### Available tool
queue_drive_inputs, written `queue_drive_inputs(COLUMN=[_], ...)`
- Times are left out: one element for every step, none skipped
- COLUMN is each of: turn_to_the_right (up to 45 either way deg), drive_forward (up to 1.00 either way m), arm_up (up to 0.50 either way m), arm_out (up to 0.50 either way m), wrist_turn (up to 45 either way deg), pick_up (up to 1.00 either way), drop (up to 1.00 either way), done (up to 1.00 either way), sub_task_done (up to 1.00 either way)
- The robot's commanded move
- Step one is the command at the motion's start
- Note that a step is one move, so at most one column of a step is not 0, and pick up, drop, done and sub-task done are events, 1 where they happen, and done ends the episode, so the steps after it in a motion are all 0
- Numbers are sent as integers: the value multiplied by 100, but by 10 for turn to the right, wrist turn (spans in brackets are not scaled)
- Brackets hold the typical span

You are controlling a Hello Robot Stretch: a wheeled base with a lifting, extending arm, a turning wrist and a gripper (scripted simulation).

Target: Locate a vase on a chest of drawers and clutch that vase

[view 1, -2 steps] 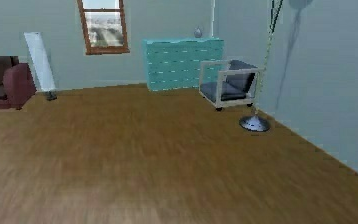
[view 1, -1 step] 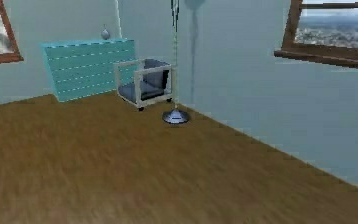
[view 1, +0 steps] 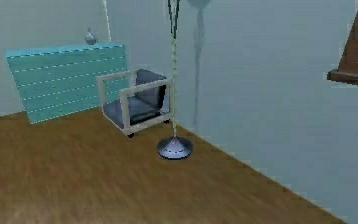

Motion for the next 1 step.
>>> queue_drive_inputs(turn_to_the_right=[-450], drive_forward=[0], arm_up=[0], arm_out=[0], wrist_turn=[0], pick_up=[0], drop=[0], done=[0], sub_task_done=[0])
